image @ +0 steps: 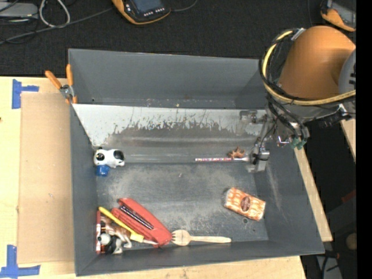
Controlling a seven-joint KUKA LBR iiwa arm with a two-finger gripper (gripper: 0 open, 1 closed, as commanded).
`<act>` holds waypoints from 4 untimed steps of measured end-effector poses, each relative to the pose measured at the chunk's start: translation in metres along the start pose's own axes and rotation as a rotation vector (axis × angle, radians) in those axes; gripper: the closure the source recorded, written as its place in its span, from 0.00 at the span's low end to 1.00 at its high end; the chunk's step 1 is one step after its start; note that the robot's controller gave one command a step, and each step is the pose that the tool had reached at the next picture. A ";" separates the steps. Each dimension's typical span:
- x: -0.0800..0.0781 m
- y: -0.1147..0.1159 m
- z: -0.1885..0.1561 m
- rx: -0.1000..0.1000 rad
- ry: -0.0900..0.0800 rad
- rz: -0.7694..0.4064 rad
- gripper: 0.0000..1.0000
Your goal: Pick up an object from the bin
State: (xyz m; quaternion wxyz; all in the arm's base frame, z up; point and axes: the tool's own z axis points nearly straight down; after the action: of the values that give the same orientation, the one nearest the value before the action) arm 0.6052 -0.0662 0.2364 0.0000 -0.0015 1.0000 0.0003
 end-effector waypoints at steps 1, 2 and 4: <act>0.000 0.000 0.000 0.000 0.000 0.000 0.00; 0.032 0.062 0.035 -0.001 0.001 0.033 0.00; 0.065 -0.069 0.075 0.001 -0.004 -0.094 0.00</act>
Offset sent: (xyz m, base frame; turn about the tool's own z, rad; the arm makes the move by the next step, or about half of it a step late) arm -0.0324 0.0637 -0.0349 0.0369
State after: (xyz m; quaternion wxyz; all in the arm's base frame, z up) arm 0.5400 -0.1354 0.1617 0.0019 -0.0484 0.9988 -0.0004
